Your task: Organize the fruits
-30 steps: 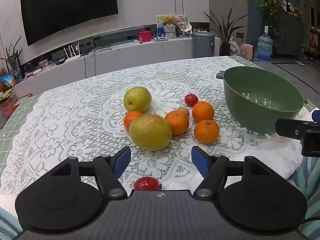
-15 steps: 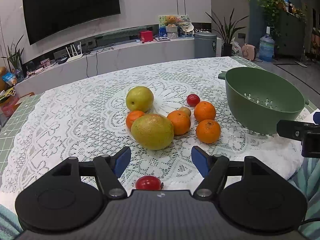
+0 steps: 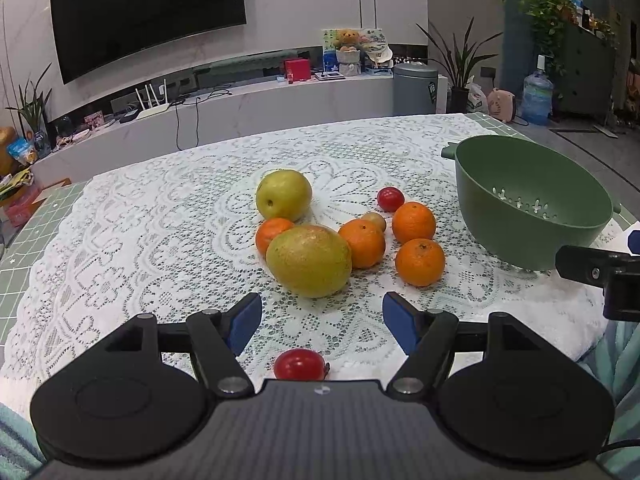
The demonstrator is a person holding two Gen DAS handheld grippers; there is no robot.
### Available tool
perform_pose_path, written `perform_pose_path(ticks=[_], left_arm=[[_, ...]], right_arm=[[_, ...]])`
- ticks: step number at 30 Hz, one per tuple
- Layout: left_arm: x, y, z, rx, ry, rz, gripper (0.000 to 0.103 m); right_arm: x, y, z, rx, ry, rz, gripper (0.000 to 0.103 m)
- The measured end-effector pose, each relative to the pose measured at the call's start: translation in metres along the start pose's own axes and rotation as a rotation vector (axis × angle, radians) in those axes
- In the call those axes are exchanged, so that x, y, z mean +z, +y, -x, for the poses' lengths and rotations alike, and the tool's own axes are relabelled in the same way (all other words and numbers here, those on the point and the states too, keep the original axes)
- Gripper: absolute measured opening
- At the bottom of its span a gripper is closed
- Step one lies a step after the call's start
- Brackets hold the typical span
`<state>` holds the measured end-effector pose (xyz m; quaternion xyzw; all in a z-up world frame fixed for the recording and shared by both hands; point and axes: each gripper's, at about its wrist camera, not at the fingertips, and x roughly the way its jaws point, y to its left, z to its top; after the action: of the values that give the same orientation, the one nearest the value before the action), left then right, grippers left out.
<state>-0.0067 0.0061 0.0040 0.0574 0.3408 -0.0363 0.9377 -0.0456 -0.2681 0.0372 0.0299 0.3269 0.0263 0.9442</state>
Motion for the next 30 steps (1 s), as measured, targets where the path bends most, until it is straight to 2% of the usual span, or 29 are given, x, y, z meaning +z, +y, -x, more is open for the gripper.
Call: perform_pose_path(ticks=[30], left_arm=[[-0.0008, 0.0004, 0.0034, 0.009, 0.010, 0.002, 0.082]], right_arm=[[-0.0008, -0.0001, 0.0000, -0.005, 0.008, 0.000, 0.099]])
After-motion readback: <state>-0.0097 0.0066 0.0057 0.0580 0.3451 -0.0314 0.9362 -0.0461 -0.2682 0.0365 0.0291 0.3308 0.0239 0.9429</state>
